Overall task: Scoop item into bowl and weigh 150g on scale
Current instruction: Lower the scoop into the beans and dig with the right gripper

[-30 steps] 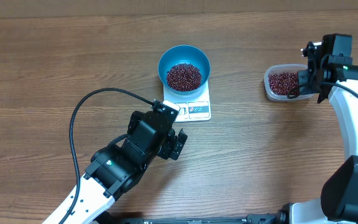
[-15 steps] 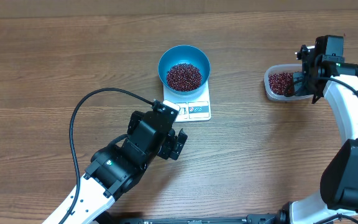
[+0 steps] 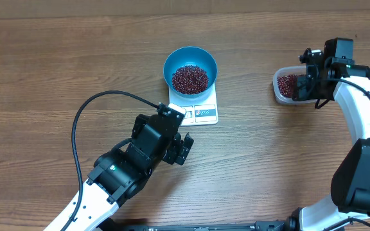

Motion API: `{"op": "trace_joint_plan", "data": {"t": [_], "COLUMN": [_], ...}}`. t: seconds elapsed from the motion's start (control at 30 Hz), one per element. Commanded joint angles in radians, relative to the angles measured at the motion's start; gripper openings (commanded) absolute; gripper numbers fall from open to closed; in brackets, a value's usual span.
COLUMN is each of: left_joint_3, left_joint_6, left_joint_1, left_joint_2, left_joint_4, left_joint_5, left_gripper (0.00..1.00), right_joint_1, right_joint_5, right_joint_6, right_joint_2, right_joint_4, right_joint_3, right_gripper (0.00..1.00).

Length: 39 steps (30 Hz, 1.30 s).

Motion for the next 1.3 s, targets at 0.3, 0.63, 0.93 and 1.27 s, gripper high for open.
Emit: {"op": "trace_joint_plan", "data": {"t": [0.3, 0.63, 0.93, 1.27], "left_joint_3": [-0.005, -0.005, -0.005, -0.005], "left_joint_6": [0.011, 0.012, 0.011, 0.011], "left_joint_1": [0.0, 0.0, 0.0, 0.0], "left_joint_2": [0.007, 0.007, 0.007, 0.007], "left_joint_4": [0.001, 0.001, 0.001, 0.001], "left_joint_5": [0.005, 0.005, 0.005, 0.005], "left_gripper": [0.99, 1.0, 0.99, 1.0], "right_joint_1": [-0.002, -0.002, -0.002, -0.002], "right_joint_5": [-0.217, -0.267, -0.296, -0.296], "right_joint_6": [-0.002, -0.002, 0.002, 0.002], "right_joint_2": [0.009, 0.009, 0.009, 0.014], "right_joint_4": [-0.016, -0.014, 0.001, 0.003], "right_joint_3": [-0.004, -0.004, -0.004, -0.004], "right_gripper": [0.04, 0.04, 0.04, 0.04]}}
